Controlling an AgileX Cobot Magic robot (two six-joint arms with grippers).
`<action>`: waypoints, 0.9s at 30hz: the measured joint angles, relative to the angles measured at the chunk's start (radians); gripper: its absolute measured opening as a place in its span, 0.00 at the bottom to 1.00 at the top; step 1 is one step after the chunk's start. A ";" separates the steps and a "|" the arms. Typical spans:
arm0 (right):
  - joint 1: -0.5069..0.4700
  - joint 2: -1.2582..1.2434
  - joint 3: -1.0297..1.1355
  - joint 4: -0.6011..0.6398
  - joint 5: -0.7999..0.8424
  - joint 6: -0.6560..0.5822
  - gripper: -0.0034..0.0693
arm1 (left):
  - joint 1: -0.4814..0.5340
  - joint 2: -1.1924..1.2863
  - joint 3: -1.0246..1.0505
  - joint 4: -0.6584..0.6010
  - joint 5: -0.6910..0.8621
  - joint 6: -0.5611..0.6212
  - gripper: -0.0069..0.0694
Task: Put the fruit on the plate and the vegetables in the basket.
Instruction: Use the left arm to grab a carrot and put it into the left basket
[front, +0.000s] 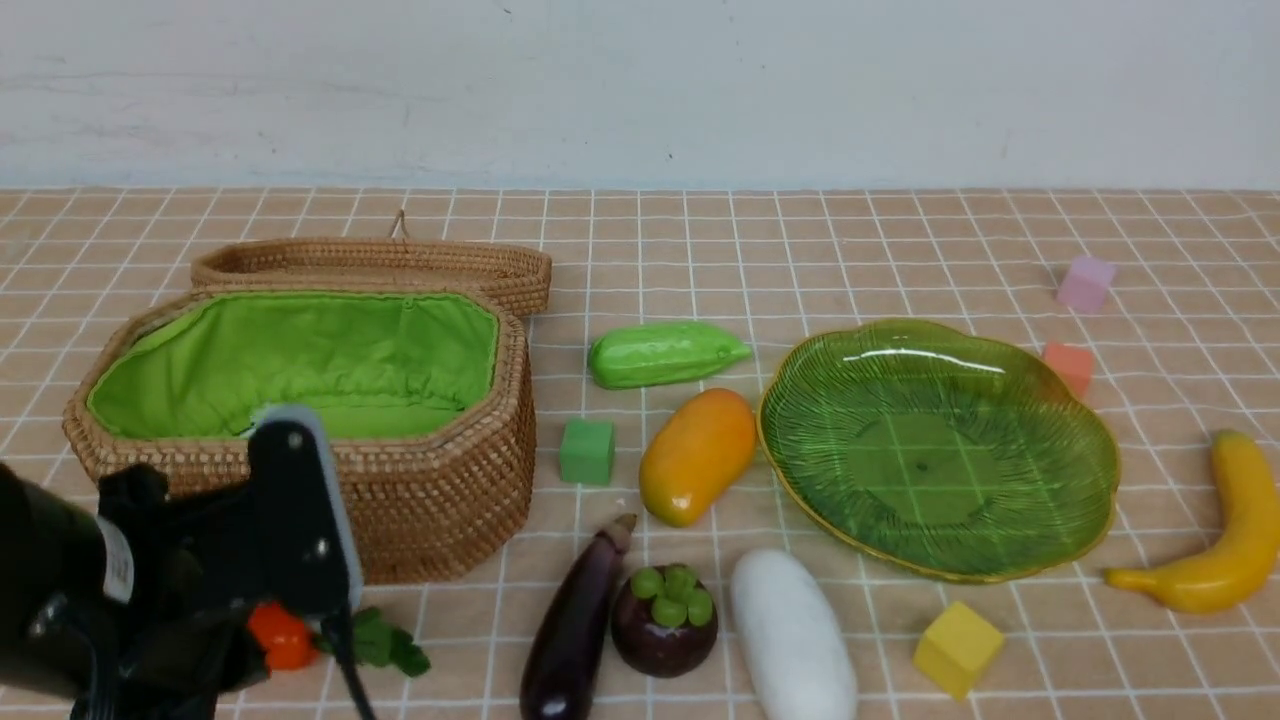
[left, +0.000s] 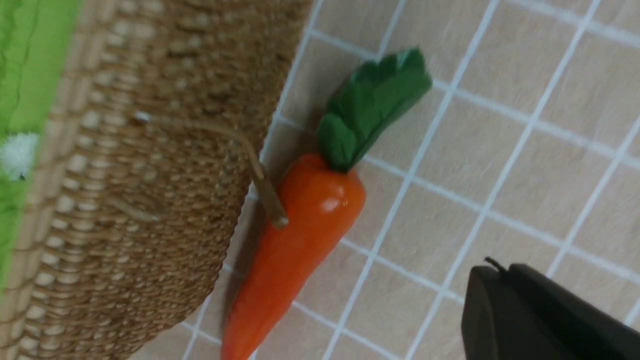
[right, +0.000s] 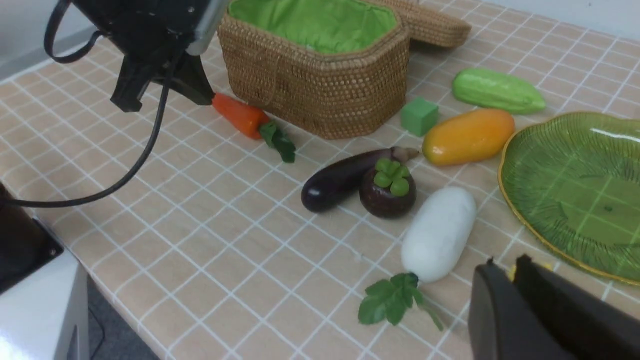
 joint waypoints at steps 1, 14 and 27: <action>0.000 0.000 0.000 0.000 0.000 0.000 0.15 | 0.003 0.006 0.020 0.030 -0.018 -0.007 0.19; 0.000 0.000 0.000 0.000 -0.008 -0.001 0.17 | 0.163 0.218 0.072 0.138 -0.344 -0.041 0.83; 0.000 0.000 0.000 0.057 -0.017 -0.001 0.17 | 0.163 0.364 0.072 0.228 -0.445 0.065 0.82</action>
